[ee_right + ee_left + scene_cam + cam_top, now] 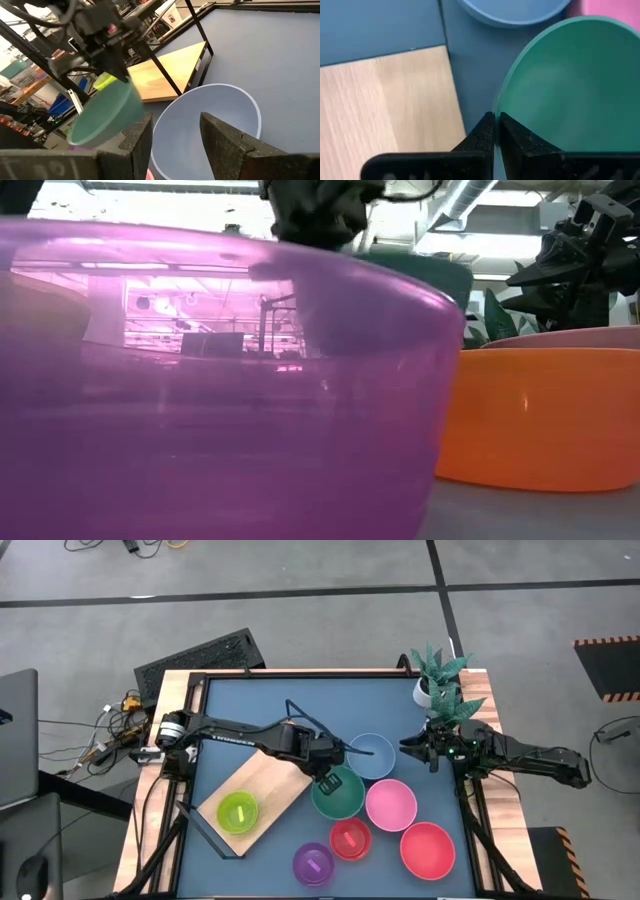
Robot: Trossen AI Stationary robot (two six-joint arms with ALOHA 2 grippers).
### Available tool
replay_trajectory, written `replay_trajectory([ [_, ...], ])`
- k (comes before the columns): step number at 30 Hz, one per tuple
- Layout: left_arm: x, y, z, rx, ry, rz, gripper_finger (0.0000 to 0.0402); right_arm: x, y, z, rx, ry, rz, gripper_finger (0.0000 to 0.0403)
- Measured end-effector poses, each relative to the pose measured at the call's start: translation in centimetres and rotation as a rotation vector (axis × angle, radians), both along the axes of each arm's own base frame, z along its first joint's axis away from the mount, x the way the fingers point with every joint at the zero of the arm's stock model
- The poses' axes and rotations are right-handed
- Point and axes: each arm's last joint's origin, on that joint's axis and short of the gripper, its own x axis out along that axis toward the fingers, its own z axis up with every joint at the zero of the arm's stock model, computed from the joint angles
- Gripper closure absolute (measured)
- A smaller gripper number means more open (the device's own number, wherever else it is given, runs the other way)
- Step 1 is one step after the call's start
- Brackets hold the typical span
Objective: Place and stack bowls onto a shelf
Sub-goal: Put the large green bowl on the shelf
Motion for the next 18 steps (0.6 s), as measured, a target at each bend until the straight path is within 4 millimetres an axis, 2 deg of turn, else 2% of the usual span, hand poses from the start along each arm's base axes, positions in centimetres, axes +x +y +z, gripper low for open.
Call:
replay_trajectory([
  [5, -2.0, -0.1, 2.9, -0.028, 0.067, -0.08, 0.0401, 0.0, 0.0, 0.0, 0.0, 0.001, 0.0, 0.0214],
  [9, -4.9, 0.6, 5.2, 0.033, 0.126, -0.05, 0.0401, 0.0, 0.0, -0.1, 0.002, 0.009, 0.0, 0.0214],
  [12, -6.8, 1.8, 6.7, 0.094, 0.116, 0.003, 0.0401, 0.0, 0.0, -0.2, -0.007, 0.017, 0.001, 0.0214],
  [15, -8.1, 3.4, 6.9, 0.118, 0.1, 0.05, 0.0401, 0.0, 0.0, -0.2, -0.01, 0.017, -0.002, 0.0214],
  [18, -9.1, 4.9, 5.7, 0.124, 0.11, 0.08, 0.0401, 0.0, 0.0, -0.2, -0.01, 0.018, -0.002, 0.0214],
])
